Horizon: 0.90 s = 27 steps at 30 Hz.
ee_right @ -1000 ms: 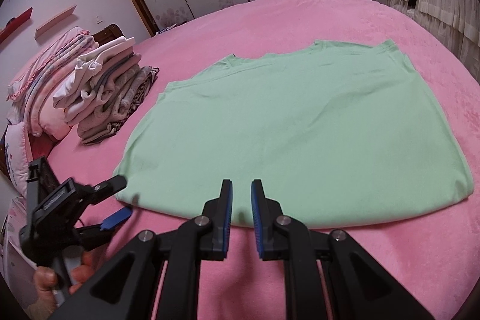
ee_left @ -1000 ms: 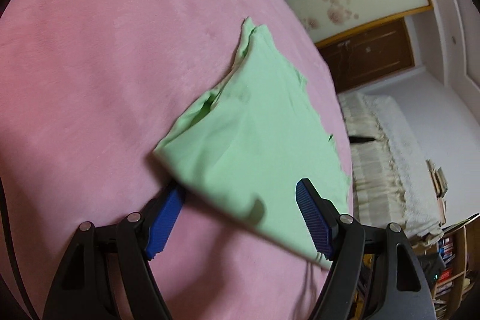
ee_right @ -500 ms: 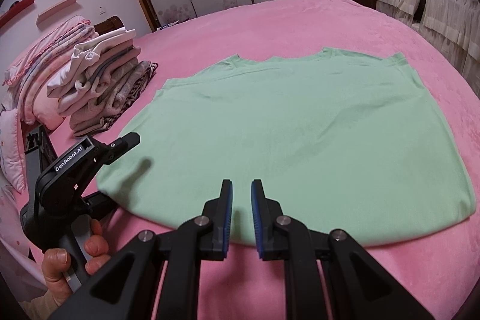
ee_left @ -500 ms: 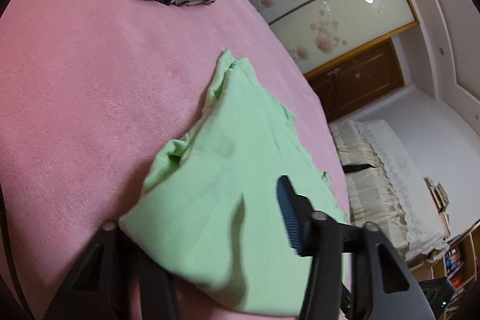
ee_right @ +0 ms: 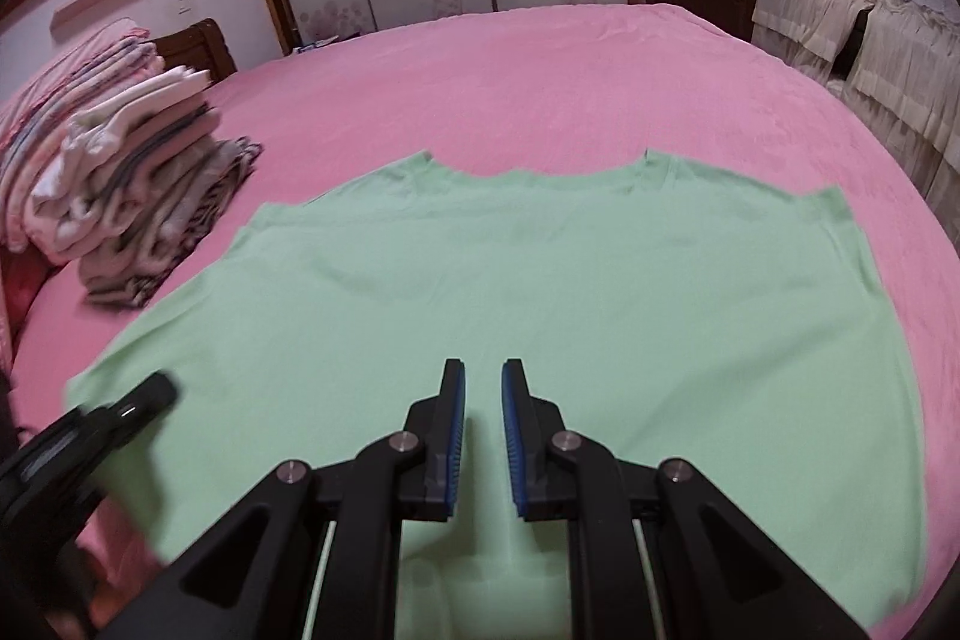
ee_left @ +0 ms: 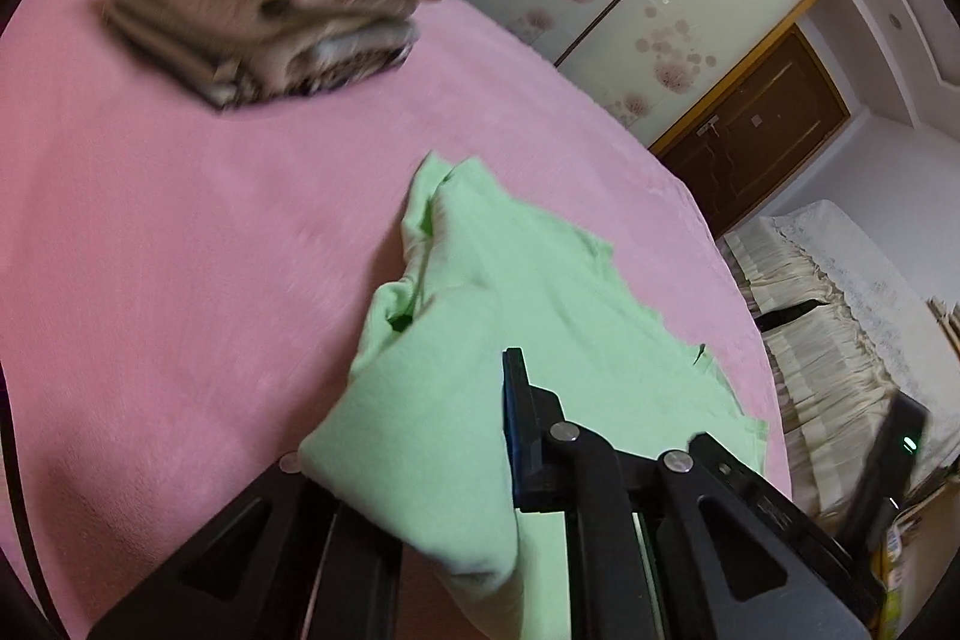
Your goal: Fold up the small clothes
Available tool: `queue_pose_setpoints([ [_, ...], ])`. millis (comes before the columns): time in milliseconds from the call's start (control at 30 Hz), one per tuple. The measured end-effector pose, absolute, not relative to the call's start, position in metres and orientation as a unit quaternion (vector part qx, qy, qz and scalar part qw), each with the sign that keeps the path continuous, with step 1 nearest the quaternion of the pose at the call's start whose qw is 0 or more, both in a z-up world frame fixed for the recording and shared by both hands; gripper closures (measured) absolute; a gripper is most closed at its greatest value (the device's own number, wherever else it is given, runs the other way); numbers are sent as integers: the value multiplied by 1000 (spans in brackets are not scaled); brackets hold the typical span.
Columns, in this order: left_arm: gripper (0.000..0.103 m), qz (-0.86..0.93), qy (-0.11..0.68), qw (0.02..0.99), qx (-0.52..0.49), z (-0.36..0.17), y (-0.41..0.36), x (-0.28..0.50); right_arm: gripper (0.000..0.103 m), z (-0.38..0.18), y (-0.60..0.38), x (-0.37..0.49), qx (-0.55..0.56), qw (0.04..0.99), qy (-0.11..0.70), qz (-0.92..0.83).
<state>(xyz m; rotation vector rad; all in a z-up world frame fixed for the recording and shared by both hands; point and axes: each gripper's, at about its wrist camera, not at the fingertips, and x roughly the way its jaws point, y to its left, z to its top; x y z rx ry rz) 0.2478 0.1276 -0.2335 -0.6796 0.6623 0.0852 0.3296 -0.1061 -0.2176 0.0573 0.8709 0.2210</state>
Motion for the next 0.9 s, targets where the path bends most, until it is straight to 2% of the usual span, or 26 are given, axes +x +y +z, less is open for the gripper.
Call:
queue_pose_setpoints([
  [267, 95, 29, 302, 913, -272, -191, 97, 263, 94, -255, -106, 364, 1, 865, 492, 102],
  [600, 95, -58, 286, 942, -166, -145, -9, 289, 94, -214, -174, 338, 98, 874, 459, 124],
  [767, 95, -151, 303, 935, -102, -149, -96, 284, 94, -197, -254, 300, 144, 885, 434, 83],
  [900, 94, -224, 348, 909, -47, -177, -160, 273, 94, -200, -309, 270, 170, 885, 432, 42],
])
